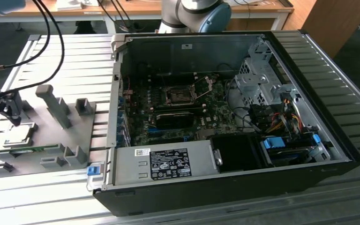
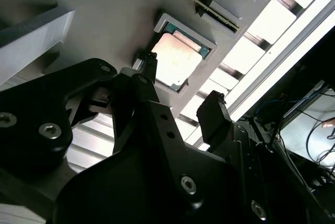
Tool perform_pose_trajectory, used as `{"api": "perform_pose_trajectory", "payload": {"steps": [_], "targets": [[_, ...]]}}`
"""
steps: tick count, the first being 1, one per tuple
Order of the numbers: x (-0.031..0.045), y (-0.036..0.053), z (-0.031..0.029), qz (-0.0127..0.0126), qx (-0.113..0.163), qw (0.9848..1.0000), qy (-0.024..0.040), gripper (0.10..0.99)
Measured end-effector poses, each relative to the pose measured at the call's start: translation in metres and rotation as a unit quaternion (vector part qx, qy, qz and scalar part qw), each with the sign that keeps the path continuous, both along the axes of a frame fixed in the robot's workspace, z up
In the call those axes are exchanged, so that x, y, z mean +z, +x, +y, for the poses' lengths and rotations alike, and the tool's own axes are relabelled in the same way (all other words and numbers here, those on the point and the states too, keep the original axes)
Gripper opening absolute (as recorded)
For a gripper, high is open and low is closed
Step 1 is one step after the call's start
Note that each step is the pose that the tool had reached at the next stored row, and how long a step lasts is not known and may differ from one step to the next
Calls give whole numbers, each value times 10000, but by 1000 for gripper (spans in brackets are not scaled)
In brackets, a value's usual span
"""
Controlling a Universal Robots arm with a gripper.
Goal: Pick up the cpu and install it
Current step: 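Pick up the cpu and move it towards the insertion slot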
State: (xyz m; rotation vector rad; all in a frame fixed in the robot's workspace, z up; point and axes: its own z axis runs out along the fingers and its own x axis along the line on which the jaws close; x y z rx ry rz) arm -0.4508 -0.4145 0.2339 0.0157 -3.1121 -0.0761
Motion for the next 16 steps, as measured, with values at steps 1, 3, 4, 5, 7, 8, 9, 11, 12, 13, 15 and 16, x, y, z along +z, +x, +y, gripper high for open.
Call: {"api": "perform_pose_trajectory", "payload": {"steps": [1,3,4,5,7,8,9,11,12,13,15,16], "targets": [[-7,0,0,0,-42,10000,-6,588],[-19,0,0,0,-94,10000,-12,588],[-20,-1,0,2,-104,9999,-13,588],[-25,0,0,0,-116,9999,-15,588],[-33,0,1,0,-164,9999,-36,588],[-35,0,1,0,-187,9998,-49,588],[-42,0,0,-1,-206,9998,-52,588],[-54,0,1,0,-221,9997,-53,588],[-58,0,0,0,-221,9997,-54,588],[-62,0,1,0,-221,9997,-54,588],[-68,0,1,1,-221,9997,-53,588],[-73,0,1,0,-221,9997,-52,588]]}}
